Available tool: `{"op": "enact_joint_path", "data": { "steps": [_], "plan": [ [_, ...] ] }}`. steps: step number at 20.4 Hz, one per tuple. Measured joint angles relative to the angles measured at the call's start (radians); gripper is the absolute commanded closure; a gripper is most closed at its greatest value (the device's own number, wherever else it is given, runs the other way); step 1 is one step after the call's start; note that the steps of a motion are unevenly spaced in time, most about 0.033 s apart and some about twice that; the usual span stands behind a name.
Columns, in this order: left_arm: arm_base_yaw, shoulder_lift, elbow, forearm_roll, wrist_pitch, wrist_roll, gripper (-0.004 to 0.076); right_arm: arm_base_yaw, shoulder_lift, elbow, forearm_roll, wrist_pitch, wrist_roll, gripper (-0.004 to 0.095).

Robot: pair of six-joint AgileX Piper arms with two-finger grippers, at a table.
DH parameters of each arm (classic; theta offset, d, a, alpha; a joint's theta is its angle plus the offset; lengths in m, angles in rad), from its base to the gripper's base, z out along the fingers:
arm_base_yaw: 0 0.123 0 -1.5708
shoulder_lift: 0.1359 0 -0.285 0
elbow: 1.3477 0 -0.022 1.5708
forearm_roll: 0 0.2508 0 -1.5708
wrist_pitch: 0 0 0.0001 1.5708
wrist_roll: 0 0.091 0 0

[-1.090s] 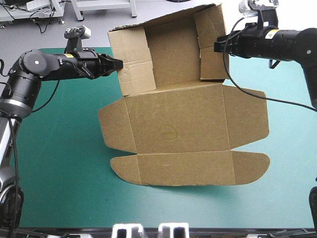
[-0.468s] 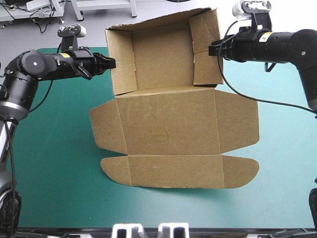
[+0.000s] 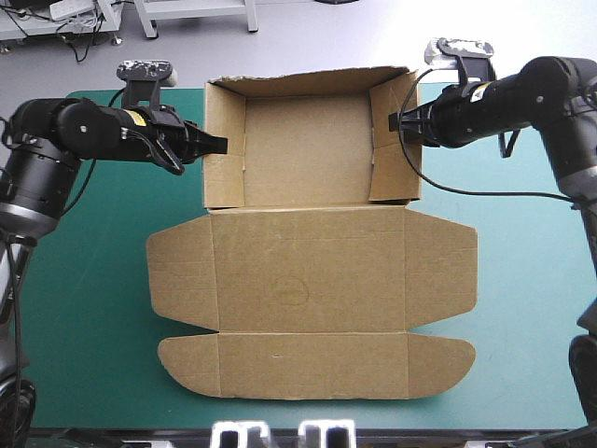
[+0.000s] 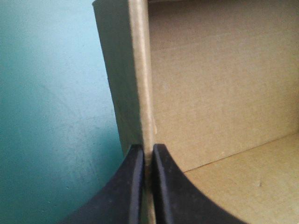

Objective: Fold the box

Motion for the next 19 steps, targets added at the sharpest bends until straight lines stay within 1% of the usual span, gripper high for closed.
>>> {"op": "enact_joint_path", "data": {
  "steps": [1, 3, 6, 10, 13, 14, 16, 19],
  "plan": [
    [-0.037, 0.022, 0.0, 0.07, -0.002, -0.052, 0.0732, 0.0, 0.04, 0.0, 0.0, 0.0, 0.007, 0.0915],
    [-0.075, 0.067, 0.0, 0.131, -0.002, -0.105, 0.0732, 0.0, 0.108, 0.0, -0.001, 0.0, 0.007, 0.0915],
    [-0.084, 0.154, 0.0, 0.157, -0.01, -0.15, 0.0732, 0.0, 0.192, 0.002, -0.001, -0.002, 0.007, 0.0915],
    [-0.085, 0.321, 0.0, 0.166, -0.025, -0.187, 0.0732, 0.0, 0.314, 0.007, -0.012, -0.002, 0.015, 0.0913],
    [-0.085, 0.388, -0.009, 0.165, -0.066, -0.192, 0.0732, 0.021, 0.373, 0.007, -0.063, -0.005, 0.03, 0.0913],
    [-0.085, 0.407, -0.015, 0.162, -0.089, -0.194, 0.0732, 0.047, 0.397, 0.007, -0.119, -0.01, 0.036, 0.0913],
    [-0.086, 0.432, -0.017, 0.165, -0.12, -0.195, 0.0732, 0.083, 0.422, 0.001, -0.19, -0.042, 0.045, 0.0913],
    [-0.086, 0.436, -0.022, 0.165, -0.119, -0.192, 0.0732, 0.1, 0.433, -0.003, -0.225, -0.049, 0.052, 0.0913]
  ]
}}
